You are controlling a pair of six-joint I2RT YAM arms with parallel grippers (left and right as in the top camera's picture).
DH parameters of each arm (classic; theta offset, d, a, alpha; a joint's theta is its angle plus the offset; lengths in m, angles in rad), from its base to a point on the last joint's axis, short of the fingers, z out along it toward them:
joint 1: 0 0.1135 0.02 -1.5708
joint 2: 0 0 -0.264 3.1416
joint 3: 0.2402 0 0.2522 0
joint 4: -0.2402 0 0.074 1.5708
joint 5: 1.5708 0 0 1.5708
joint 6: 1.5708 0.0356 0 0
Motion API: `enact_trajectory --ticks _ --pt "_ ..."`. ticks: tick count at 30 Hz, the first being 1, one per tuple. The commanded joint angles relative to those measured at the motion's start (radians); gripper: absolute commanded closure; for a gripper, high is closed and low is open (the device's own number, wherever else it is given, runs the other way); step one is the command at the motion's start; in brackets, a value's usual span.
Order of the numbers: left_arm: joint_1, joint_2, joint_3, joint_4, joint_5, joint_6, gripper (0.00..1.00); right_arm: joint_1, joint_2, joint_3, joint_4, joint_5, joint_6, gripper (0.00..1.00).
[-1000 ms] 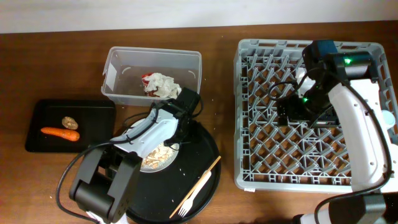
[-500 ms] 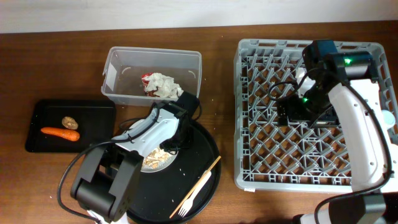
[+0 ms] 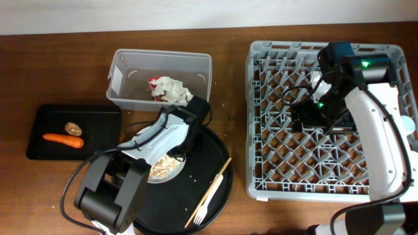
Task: Sort waste into correct bins and load items into the dishwasher rack
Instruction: 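Lift the plate with the left gripper and tip rice onto the small tray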
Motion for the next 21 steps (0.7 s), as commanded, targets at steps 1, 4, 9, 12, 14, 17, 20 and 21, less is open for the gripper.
enact_trajectory --ticks 1,4,9,12,14,17,20,21 --pt "0.003 0.035 -0.006 -0.055 -0.042 -0.008 0.99 -0.005 -0.021 -0.006 -0.001 0.009 0.003 0.06" --pt "0.002 0.032 0.072 -0.164 -0.105 -0.005 0.99 -0.005 -0.021 -0.006 -0.001 0.009 0.003 0.06" --pt "0.002 0.026 0.173 -0.295 -0.135 -0.005 0.99 -0.005 -0.021 -0.006 0.0 0.009 0.003 0.06" --pt "-0.006 0.025 0.209 -0.351 -0.153 -0.005 0.99 -0.005 -0.021 -0.006 0.0 0.009 0.003 0.06" --pt "-0.024 0.019 0.232 -0.383 -0.173 -0.005 0.99 -0.005 -0.021 -0.006 0.0 0.009 0.003 0.06" --pt "-0.049 0.001 0.259 -0.418 -0.206 -0.005 0.99 -0.005 -0.021 -0.006 0.0 0.009 0.003 0.06" --pt "-0.046 -0.014 0.305 -0.471 -0.237 -0.005 0.99 -0.005 -0.021 -0.006 0.0 0.009 0.003 0.06" --pt "-0.04 -0.019 0.323 -0.488 -0.251 -0.005 0.99 -0.005 -0.021 -0.006 0.0 0.009 0.002 0.06"
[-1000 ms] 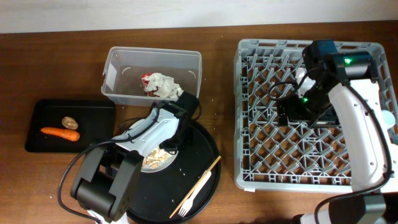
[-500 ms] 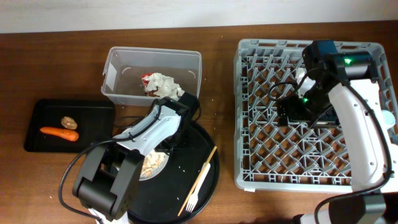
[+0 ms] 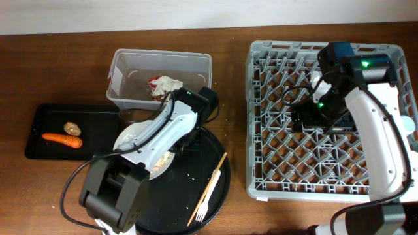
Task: Sort waste into correct bins and load items into the dishwasher rack
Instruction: 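Lift the plate with the left gripper and tip rice onto the small tray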
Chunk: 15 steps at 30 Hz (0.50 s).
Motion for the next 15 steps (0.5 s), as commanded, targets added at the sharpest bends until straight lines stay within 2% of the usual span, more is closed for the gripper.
enact_trajectory --ticks 1,8,12,15 --pt "0.021 -0.041 0.075 -0.043 -0.089 -0.003 1.0 -0.005 -0.021 -0.006 0.001 0.009 0.003 0.06" --pt "0.237 -0.074 0.144 -0.004 -0.087 0.104 1.0 -0.005 -0.021 -0.006 -0.003 0.009 0.003 0.06" --pt "0.39 -0.074 0.144 0.125 0.066 0.235 1.0 -0.005 -0.021 -0.006 -0.004 0.009 0.003 0.06" --pt "0.461 -0.074 0.144 0.182 0.112 0.293 1.0 -0.005 -0.021 -0.006 -0.004 0.009 0.003 0.06"
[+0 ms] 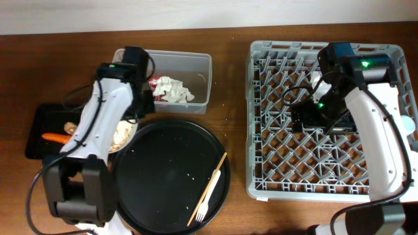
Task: Sort waste into correct bins and load items into the dishwasher rack
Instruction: 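Lift the plate with the left gripper and tip rice onto the small tray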
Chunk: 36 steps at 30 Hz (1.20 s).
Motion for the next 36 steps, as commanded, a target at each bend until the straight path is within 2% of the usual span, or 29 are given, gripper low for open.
enact_trajectory --ticks 1,4,9,13,18,24,27,32,36 --pt "0.086 -0.028 0.018 0.045 0.057 0.104 1.0 -0.005 -0.021 -0.006 0.0 0.009 0.003 0.06" --pt "0.136 -0.028 0.018 0.082 0.085 0.136 1.0 -0.005 -0.021 -0.006 -0.001 0.009 0.003 0.06" --pt "0.227 -0.028 0.018 0.138 0.261 0.196 1.0 -0.005 -0.021 -0.006 -0.006 0.009 0.003 0.06" --pt "0.29 -0.028 0.018 0.137 0.328 0.218 1.0 -0.005 -0.021 -0.006 -0.007 0.009 0.003 0.06" --pt "0.37 -0.028 0.018 0.137 0.529 0.299 1.0 -0.005 -0.021 -0.006 -0.006 0.009 0.003 0.06" --pt "0.476 -0.028 0.018 0.108 0.688 0.342 1.0 -0.005 -0.021 -0.006 -0.007 0.009 0.003 0.06" --pt "0.547 -0.028 0.018 0.1 0.87 0.394 1.0 -0.005 -0.021 -0.006 -0.007 0.009 0.003 0.06" --pt "0.669 -0.028 0.018 0.055 1.051 0.462 1.0 -0.005 -0.021 -0.006 -0.006 0.009 0.003 0.06" --pt "0.768 -0.028 0.018 0.018 1.265 0.524 1.0 -0.005 -0.021 -0.006 -0.007 0.009 0.003 0.06"
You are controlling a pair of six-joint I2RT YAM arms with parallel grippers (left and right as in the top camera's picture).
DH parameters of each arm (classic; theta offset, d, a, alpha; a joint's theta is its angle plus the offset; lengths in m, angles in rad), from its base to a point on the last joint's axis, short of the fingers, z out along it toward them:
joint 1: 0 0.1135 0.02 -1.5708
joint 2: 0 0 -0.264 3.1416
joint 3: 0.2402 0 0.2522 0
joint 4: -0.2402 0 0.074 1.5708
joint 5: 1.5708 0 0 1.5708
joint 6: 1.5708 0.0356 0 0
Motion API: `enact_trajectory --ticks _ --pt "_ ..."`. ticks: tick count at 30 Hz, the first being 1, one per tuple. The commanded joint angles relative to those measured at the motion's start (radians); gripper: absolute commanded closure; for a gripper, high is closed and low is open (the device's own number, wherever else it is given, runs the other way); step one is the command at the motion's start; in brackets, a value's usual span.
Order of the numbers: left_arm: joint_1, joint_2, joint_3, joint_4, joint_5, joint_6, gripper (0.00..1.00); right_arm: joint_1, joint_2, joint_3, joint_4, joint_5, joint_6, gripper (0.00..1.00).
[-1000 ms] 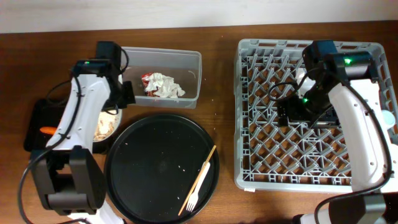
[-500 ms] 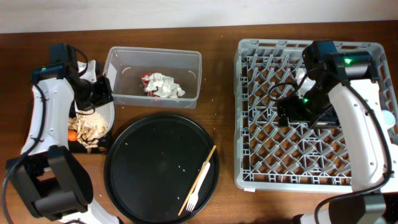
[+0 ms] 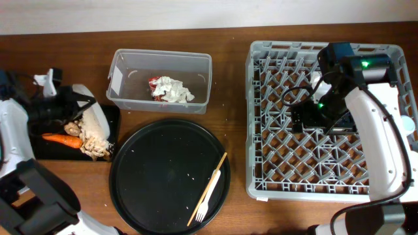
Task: Sort waste into correct bins and load items into the dishwasher rack
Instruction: 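Lift the plate with the left gripper and tip rice onto the small tray, then lower the emptied white plate back onto the round black tray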
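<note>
At the far left my left gripper (image 3: 70, 104) is shut on the rim of a white plate (image 3: 90, 114), which is tilted over the black rectangular tray (image 3: 40, 152). Pale food scraps (image 3: 96, 142) lie heaped at the plate's lower edge on the tray, next to a carrot (image 3: 63, 138). My right gripper (image 3: 312, 117) hangs low inside the grey dishwasher rack (image 3: 281, 163); its fingers are too dark to read. A wooden fork (image 3: 210, 189) lies on the round black tray (image 3: 163, 176).
A clear plastic bin (image 3: 124, 72) behind the round tray holds crumpled paper waste (image 3: 171, 89). The left arm's base fills the lower left corner. Crumbs are scattered on the round tray.
My left gripper has moved with the plate from beside the clear bin's left end to over the black rectangular tray. The plate is now tilted and scraps lie on the tray. The right arm has not moved.
My left gripper was at the plate of scraps on the round tray. Then the plate was at the tray's left rim, then off it beside the clear bin. Now it is tipped over the rectangular tray. The right gripper stayed in the rack throughout.
</note>
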Motion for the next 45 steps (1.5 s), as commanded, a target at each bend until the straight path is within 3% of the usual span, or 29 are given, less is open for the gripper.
enact_trajectory --ticks 1,8,15,17,23,26,33,37,40,44,45 --pt "0.074 -0.027 0.018 -0.028 0.229 0.086 1.0 -0.005 -0.021 -0.006 -0.003 0.009 0.004 0.06" --pt "0.175 -0.027 0.018 -0.084 0.465 0.121 1.0 -0.005 -0.021 -0.006 -0.003 0.009 0.004 0.06" --pt "0.177 -0.029 0.018 -0.118 0.47 0.134 1.0 -0.005 -0.021 -0.006 -0.004 0.009 0.004 0.06" --pt "0.167 -0.059 0.018 -0.183 0.388 0.185 1.0 -0.005 -0.021 -0.006 -0.004 0.009 0.004 0.06" --pt "0.026 -0.233 0.018 -0.198 0.169 0.187 1.0 -0.005 -0.021 -0.006 -0.004 0.009 0.004 0.06" --pt "-0.185 -0.302 0.018 -0.205 -0.039 0.127 1.0 -0.005 -0.021 -0.006 -0.004 0.008 0.004 0.06" --pt "-0.83 -0.305 -0.143 -0.162 -0.726 -0.198 0.99 -0.005 -0.021 -0.006 -0.015 0.008 0.004 0.06" --pt "-0.985 -0.304 -0.332 0.019 -0.844 -0.293 1.0 -0.005 -0.021 -0.006 -0.015 0.009 0.003 0.06" --pt "-1.021 -0.303 -0.436 0.116 -0.967 -0.319 1.0 -0.005 -0.021 -0.006 -0.015 0.008 0.004 0.06" --pt "-1.02 -0.302 -0.529 0.214 -0.99 -0.319 1.0 -0.005 -0.021 -0.006 -0.016 0.008 0.004 0.06" --pt "-1.02 -0.302 -0.536 0.223 -0.99 -0.319 0.94 -0.004 -0.021 -0.006 -0.016 0.008 0.004 0.06"
